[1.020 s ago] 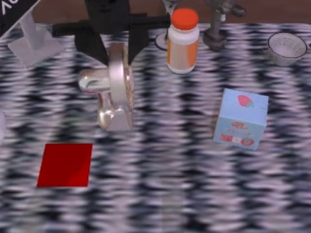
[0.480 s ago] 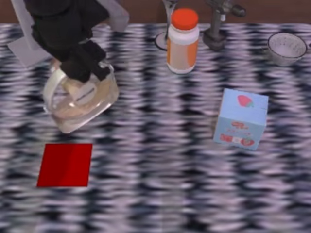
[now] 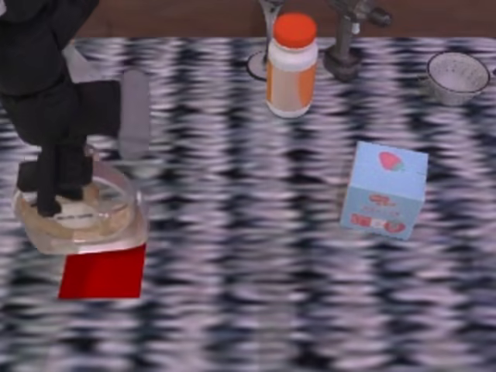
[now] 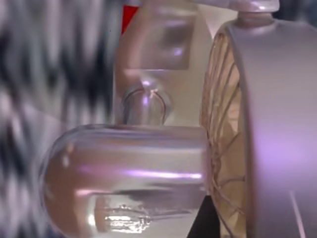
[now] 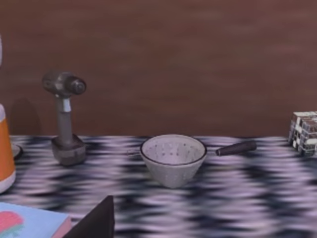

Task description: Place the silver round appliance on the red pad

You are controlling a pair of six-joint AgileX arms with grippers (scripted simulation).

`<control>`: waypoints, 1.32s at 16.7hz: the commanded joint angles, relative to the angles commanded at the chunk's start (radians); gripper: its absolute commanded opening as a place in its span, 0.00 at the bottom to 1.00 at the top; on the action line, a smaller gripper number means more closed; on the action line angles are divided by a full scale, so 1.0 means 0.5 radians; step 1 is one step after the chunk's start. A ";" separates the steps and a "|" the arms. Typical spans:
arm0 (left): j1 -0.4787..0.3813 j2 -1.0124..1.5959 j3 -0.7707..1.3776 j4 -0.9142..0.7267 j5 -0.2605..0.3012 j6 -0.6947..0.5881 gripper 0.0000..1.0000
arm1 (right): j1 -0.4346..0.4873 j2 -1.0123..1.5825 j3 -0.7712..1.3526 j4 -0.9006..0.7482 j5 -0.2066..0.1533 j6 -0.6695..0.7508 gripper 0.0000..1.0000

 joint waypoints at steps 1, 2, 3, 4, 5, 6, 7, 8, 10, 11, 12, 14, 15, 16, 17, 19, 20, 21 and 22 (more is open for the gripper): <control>0.014 -0.023 -0.055 0.008 0.001 0.082 0.00 | 0.000 0.000 0.000 0.000 0.000 0.000 1.00; 0.025 -0.041 -0.098 0.013 0.002 0.144 0.00 | 0.000 0.000 0.000 0.000 0.000 0.000 1.00; 0.032 -0.053 -0.128 0.018 0.003 0.187 0.00 | 0.000 0.000 0.000 0.000 0.000 0.000 1.00; 0.036 -0.059 -0.143 0.020 0.003 0.208 0.00 | 0.000 0.000 0.000 0.000 0.000 0.000 1.00; 0.036 -0.059 -0.143 0.020 0.003 0.208 0.00 | 0.000 0.000 0.000 0.000 0.000 0.000 1.00; 0.036 -0.059 -0.143 0.020 0.003 0.208 0.00 | 0.000 0.000 0.000 0.000 0.000 0.000 1.00; 0.036 -0.059 -0.143 0.020 0.003 0.208 0.00 | 0.000 0.000 0.000 0.000 0.000 0.000 1.00; 0.036 -0.059 -0.143 0.020 0.003 0.208 0.00 | 0.000 0.000 0.000 0.000 0.000 0.000 1.00; 0.028 -0.052 -0.146 0.026 0.002 0.208 0.00 | 0.000 0.000 0.000 0.000 0.000 0.000 1.00; 0.035 -0.051 -0.174 0.054 0.002 0.205 0.00 | 0.000 0.000 0.000 0.000 0.000 0.000 1.00; 0.043 -0.047 -0.215 0.102 0.002 0.205 0.00 | 0.000 0.000 0.000 0.000 0.000 0.000 1.00; 0.048 -0.036 -0.313 0.222 0.003 0.220 0.00 | 0.000 0.000 0.000 0.000 0.000 0.000 1.00; 0.051 -0.031 -0.354 0.265 0.003 0.225 0.00 | 0.000 0.000 0.000 0.000 0.000 0.000 1.00; 0.055 -0.026 -0.377 0.288 0.003 0.228 0.00 | 0.000 0.000 0.000 0.000 0.000 0.000 1.00; 0.056 -0.025 -0.380 0.292 0.003 0.228 0.00 | 0.000 0.000 0.000 0.000 0.000 0.000 1.00; 0.056 -0.025 -0.380 0.292 0.003 0.228 0.00 | 0.000 0.000 0.000 0.000 0.000 0.000 1.00; 0.056 -0.025 -0.380 0.292 0.003 0.228 0.08 | 0.000 0.000 0.000 0.000 0.000 0.000 1.00; 0.056 -0.025 -0.380 0.292 0.003 0.228 0.15 | 0.000 0.000 0.000 0.000 0.000 0.000 1.00; 0.056 -0.025 -0.380 0.292 0.003 0.228 0.23 | 0.000 0.000 0.000 0.000 0.000 0.000 1.00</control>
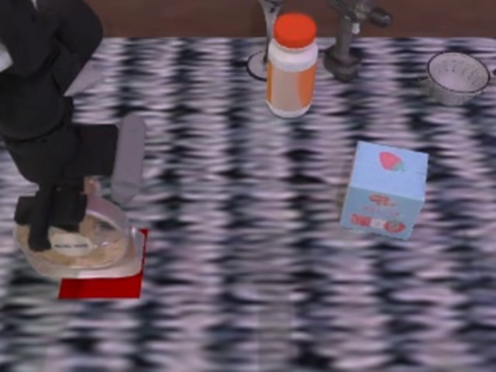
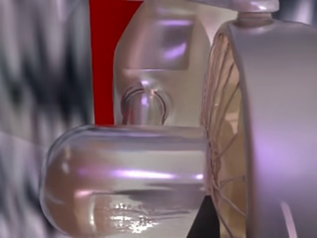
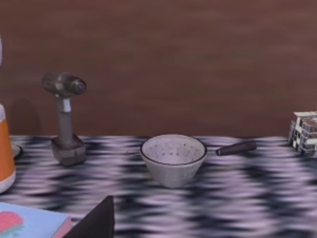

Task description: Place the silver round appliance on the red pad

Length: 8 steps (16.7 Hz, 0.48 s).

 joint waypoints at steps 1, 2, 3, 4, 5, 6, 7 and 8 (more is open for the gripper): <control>0.000 0.000 0.000 0.000 0.000 0.000 0.30 | 0.000 0.000 0.000 0.000 0.000 0.000 1.00; 0.000 0.000 0.000 0.000 0.000 0.000 0.38 | 0.000 0.000 0.000 0.000 0.000 0.000 1.00; 0.000 0.000 0.000 0.000 0.000 0.000 0.45 | 0.000 0.000 0.000 0.000 0.000 0.000 1.00; 0.000 0.000 0.000 0.000 0.000 0.000 0.53 | 0.000 0.000 0.000 0.000 0.000 0.000 1.00; 0.000 0.000 0.000 0.000 0.000 0.000 0.60 | 0.000 0.000 0.000 0.000 0.000 0.000 1.00; 0.000 0.000 0.000 0.000 0.000 0.000 0.68 | 0.000 0.000 0.000 0.000 0.000 0.000 1.00; 0.000 0.000 0.000 0.000 0.000 0.000 0.75 | 0.000 0.000 0.000 0.000 0.000 0.000 1.00; 0.000 0.000 0.000 0.000 0.000 0.000 0.83 | 0.000 0.000 0.000 0.000 0.000 0.000 1.00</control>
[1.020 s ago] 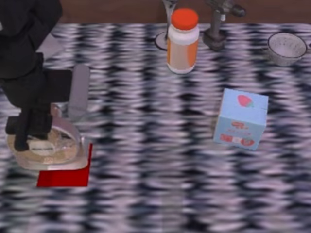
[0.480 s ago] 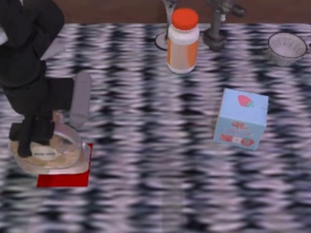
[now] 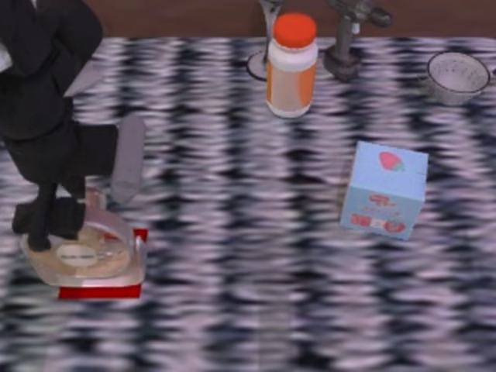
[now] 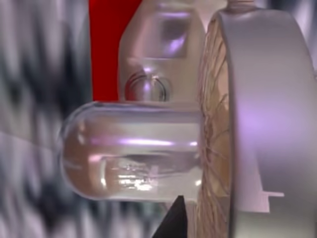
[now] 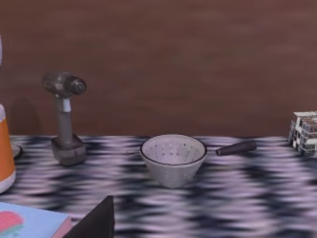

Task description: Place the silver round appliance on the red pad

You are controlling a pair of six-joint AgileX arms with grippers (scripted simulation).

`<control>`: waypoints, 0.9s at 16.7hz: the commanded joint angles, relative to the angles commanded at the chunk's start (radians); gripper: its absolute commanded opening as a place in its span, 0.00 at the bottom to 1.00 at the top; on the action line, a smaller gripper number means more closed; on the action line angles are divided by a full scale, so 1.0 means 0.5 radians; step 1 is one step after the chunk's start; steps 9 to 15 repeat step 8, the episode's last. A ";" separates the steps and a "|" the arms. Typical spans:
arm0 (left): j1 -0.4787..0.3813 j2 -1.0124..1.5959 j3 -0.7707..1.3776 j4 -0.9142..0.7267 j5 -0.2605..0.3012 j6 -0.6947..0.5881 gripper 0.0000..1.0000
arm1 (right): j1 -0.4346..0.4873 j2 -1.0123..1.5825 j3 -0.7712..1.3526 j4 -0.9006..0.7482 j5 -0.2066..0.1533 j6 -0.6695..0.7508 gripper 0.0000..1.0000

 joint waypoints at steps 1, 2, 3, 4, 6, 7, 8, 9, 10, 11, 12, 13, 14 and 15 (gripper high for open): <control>0.000 0.000 0.000 0.000 0.000 0.000 0.90 | 0.000 0.000 0.000 0.000 0.000 0.000 1.00; 0.000 0.000 0.000 0.000 0.000 0.000 0.98 | 0.000 0.000 0.000 0.000 0.000 0.000 1.00; 0.000 0.000 0.000 0.000 0.000 0.000 1.00 | 0.000 0.000 0.000 0.000 0.000 0.000 1.00; 0.000 0.000 0.000 0.000 0.000 0.000 1.00 | 0.000 0.000 0.000 0.000 0.000 0.000 1.00; 0.000 0.000 0.000 0.000 0.000 0.000 1.00 | 0.000 0.000 0.000 0.000 0.000 0.000 1.00; 0.000 0.000 0.000 0.000 0.000 0.000 1.00 | 0.000 0.000 0.000 0.000 0.000 0.000 1.00; 0.000 0.000 0.000 0.000 0.000 0.000 1.00 | 0.000 0.000 0.000 0.000 0.000 0.000 1.00; 0.000 0.000 0.000 0.000 0.000 0.000 1.00 | 0.000 0.000 0.000 0.000 0.000 0.000 1.00; 0.000 0.000 0.000 0.000 0.000 0.000 1.00 | 0.000 0.000 0.000 0.000 0.000 0.000 1.00; 0.000 0.000 0.000 0.000 0.000 0.000 1.00 | 0.000 0.000 0.000 0.000 0.000 0.000 1.00; 0.000 0.000 0.000 0.000 0.000 0.000 1.00 | 0.000 0.000 0.000 0.000 0.000 0.000 1.00; 0.000 0.000 0.000 0.000 0.000 0.000 1.00 | 0.000 0.000 0.000 0.000 0.000 0.000 1.00; 0.000 0.000 0.000 0.000 0.000 0.000 1.00 | 0.000 0.000 0.000 0.000 0.000 0.000 1.00; 0.000 0.000 0.000 0.000 0.000 0.000 1.00 | 0.000 0.000 0.000 0.000 0.000 0.000 1.00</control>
